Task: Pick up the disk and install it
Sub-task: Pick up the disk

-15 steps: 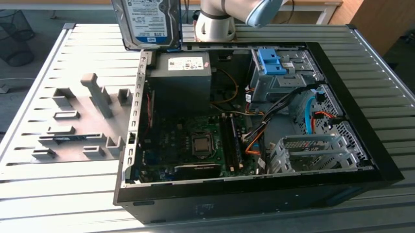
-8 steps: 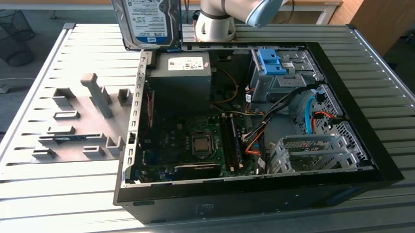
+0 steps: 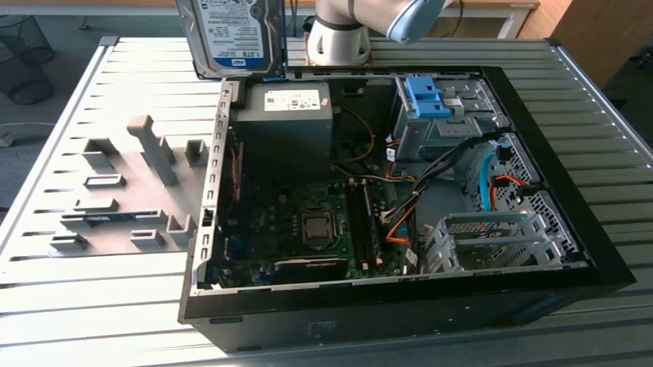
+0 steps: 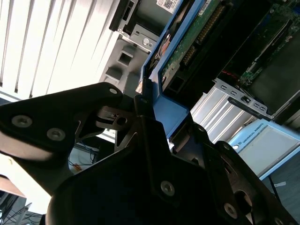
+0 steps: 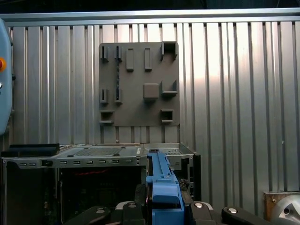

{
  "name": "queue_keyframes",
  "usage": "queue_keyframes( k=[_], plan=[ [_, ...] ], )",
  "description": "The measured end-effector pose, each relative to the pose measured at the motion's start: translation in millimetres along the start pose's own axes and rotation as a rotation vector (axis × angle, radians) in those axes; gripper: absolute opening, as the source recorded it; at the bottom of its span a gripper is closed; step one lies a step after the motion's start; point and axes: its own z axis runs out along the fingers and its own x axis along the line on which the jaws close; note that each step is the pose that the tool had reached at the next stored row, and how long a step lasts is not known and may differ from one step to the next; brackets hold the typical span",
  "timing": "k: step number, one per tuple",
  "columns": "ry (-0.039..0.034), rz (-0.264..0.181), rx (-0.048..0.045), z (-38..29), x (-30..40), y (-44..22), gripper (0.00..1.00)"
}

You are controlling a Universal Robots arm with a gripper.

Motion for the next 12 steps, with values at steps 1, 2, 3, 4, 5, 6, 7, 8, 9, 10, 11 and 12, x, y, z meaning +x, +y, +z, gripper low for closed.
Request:
queue_keyframes(
  k=[1, 2, 3, 4, 5, 6, 7, 8, 9, 10, 11, 12],
  plan=[
    [0.0000, 0.000, 0.0000, 0.1, 1.1, 0.0, 0.37],
    [0.0000, 0.000, 0.0000, 0.2, 2.5, 0.0, 0.37],
    [-0.0001, 0.000, 0.0000, 0.2, 5.0, 0.0, 0.37],
    [0.0000, 0.000, 0.0000, 0.2, 7.9, -0.1, 0.37],
    [0.0001, 0.000, 0.0000, 0.3, 10.8, -0.3, 0.37],
    [0.0004, 0.000, 0.0001, 0.3, 13.7, -0.4, 0.37],
    [0.0012, 0.000, 0.0001, 0.3, 16.1, -0.5, 0.37],
    [0.0019, 0.000, 0.0001, 0.4, 17.7, -1.0, 0.37],
    [0.0018, 0.000, 0.0003, 0.7, 18.9, -2.5, 0.37],
    [0.0020, 0.000, 0.0003, 0.8, 19.1, -6.1, 0.37],
    [0.0020, 0.000, 0.0011, 1.1, 19.1, -10.1, 0.37],
    [0.0020, 0.000, 0.0028, 1.4, 19.0, -14.2, 0.37]
  ],
)
